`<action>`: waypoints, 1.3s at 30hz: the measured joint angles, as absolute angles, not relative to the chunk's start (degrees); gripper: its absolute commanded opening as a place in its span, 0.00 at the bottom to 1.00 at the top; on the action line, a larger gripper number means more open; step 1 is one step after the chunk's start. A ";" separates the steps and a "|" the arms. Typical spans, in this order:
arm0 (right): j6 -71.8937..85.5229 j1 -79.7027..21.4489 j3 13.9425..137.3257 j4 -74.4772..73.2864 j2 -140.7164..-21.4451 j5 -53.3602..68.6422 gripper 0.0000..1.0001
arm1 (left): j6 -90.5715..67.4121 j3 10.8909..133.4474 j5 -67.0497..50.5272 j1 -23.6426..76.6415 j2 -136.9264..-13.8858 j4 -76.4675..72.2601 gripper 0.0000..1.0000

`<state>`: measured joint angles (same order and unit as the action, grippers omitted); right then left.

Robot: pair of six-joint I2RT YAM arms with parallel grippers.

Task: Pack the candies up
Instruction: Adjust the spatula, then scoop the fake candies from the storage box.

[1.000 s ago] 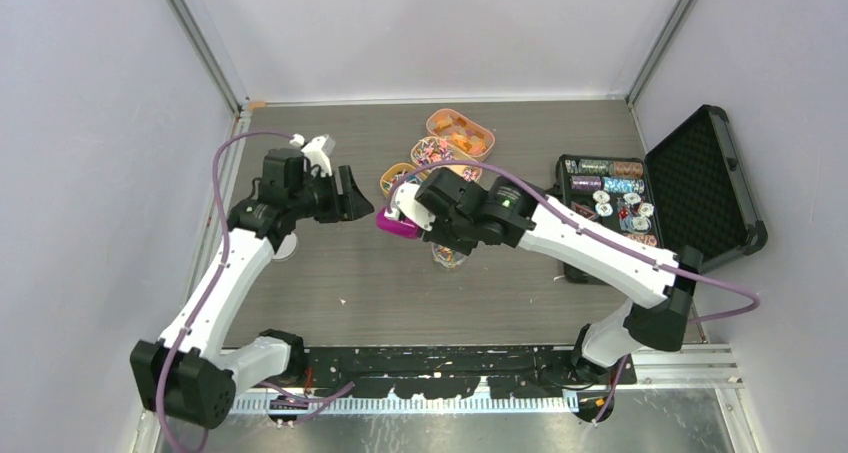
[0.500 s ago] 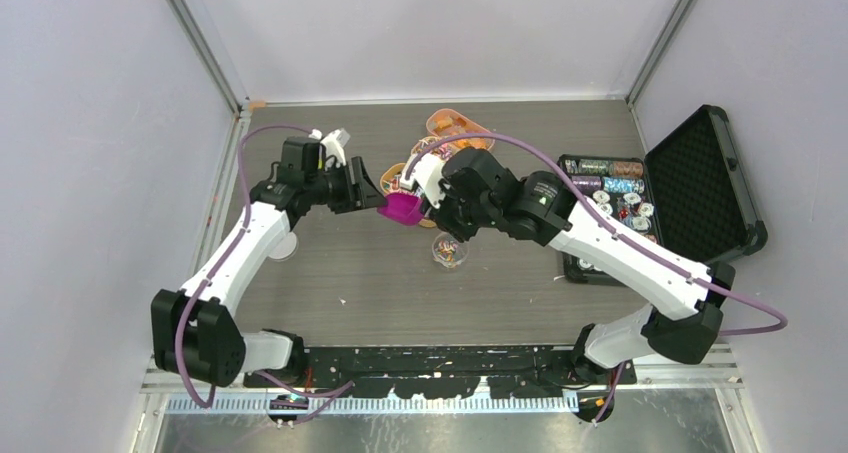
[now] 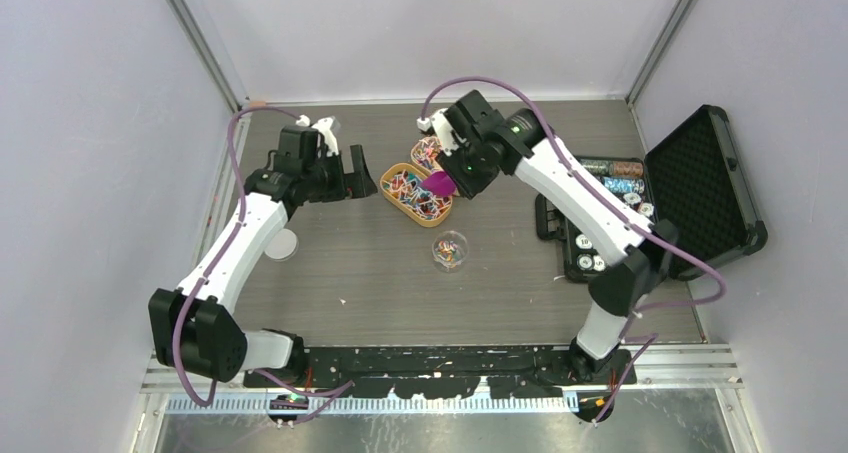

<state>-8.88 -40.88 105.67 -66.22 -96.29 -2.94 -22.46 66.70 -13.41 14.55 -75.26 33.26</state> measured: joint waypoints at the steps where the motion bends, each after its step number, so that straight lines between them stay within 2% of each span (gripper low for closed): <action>1: -8.86 -40.84 108.14 -68.05 -98.56 -3.22 0.01 | -22.13 66.70 -12.99 14.55 -75.26 33.76 1.00; 9: -8.82 -40.86 121.89 -78.83 -113.58 -5.87 0.01 | -19.64 61.76 -10.63 14.55 -70.37 34.33 1.00; 17: -8.62 -40.86 129.95 -85.23 -120.66 -7.44 0.00 | -17.26 59.72 -10.07 14.55 -67.07 34.57 1.00; 29: -8.45 -41.78 129.51 -84.86 -123.74 -8.69 0.01 | -16.12 59.00 -10.31 14.55 -64.14 34.39 1.00; 39: -10.24 -42.00 116.33 -75.09 -120.73 -9.78 0.00 | -15.81 58.78 -9.93 14.55 -63.51 34.41 1.00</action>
